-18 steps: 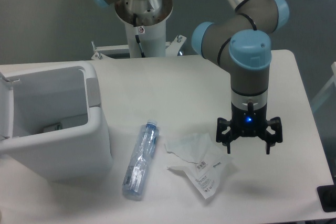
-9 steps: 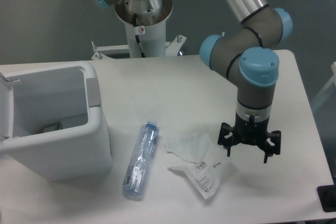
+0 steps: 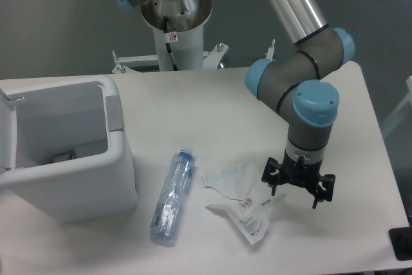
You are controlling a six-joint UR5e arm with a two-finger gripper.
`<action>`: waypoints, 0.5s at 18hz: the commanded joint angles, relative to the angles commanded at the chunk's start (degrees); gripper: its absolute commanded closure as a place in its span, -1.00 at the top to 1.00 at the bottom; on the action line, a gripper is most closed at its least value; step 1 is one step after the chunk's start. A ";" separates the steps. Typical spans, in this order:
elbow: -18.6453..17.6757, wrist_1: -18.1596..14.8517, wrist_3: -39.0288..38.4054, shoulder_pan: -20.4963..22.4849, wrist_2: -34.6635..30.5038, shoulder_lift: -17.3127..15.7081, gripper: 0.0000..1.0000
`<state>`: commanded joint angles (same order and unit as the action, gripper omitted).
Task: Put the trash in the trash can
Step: 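Lower the gripper onto the white wrapper and close on it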
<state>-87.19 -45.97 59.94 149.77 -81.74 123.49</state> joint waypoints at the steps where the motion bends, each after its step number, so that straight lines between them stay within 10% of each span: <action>1: -0.18 0.00 0.17 -0.35 0.00 0.17 1.00; 9: -0.18 0.35 0.26 -1.49 -0.18 2.72 1.00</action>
<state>-87.36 -45.62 60.21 148.27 -81.91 126.21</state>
